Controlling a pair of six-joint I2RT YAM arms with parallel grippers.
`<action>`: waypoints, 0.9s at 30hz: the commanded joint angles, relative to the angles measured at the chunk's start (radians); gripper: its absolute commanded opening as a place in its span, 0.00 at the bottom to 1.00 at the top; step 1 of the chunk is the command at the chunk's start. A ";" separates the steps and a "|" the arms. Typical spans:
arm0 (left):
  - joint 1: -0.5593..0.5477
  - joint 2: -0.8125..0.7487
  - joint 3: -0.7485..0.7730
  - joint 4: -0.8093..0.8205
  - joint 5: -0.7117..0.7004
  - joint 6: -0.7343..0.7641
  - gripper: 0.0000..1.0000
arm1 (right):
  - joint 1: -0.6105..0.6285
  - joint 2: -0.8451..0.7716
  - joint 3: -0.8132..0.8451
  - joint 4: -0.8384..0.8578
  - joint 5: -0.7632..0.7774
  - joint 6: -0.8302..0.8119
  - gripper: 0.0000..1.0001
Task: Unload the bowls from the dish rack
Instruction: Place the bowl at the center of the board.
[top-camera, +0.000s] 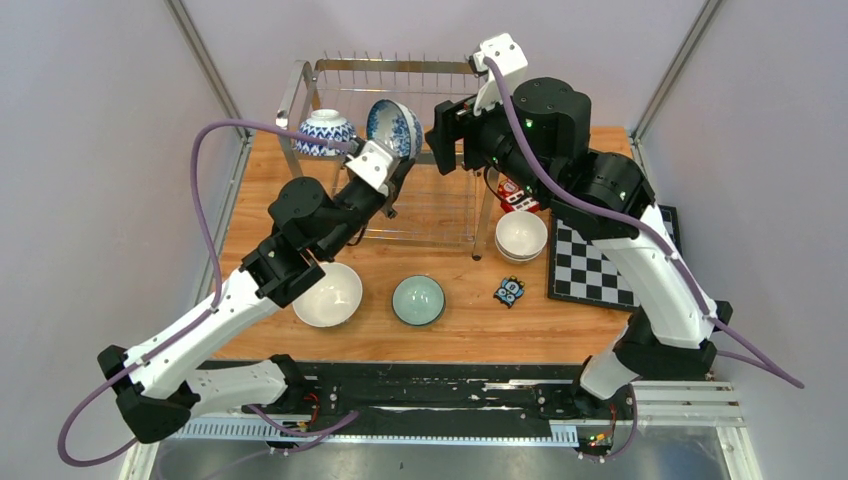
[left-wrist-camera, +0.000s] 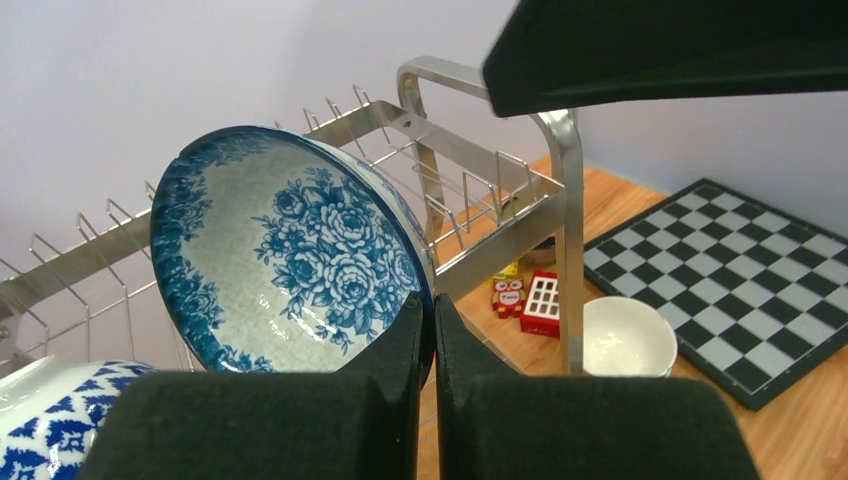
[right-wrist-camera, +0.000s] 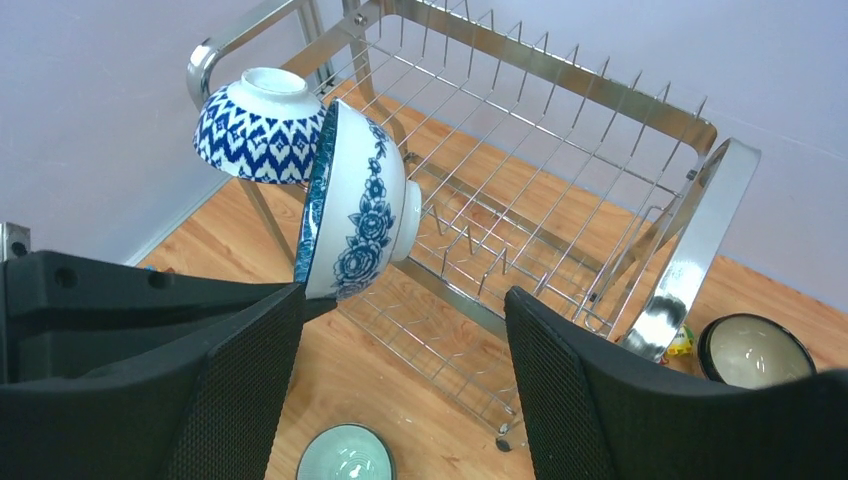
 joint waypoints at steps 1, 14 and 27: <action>-0.038 -0.015 0.003 -0.002 -0.055 0.140 0.00 | 0.010 -0.003 0.020 -0.032 -0.001 -0.026 0.77; -0.085 -0.041 0.002 0.032 -0.074 0.245 0.00 | 0.010 -0.097 -0.110 -0.002 0.001 0.008 0.77; -0.097 -0.100 0.028 0.012 -0.074 0.180 0.00 | 0.010 -0.250 -0.285 0.037 -0.021 0.061 0.77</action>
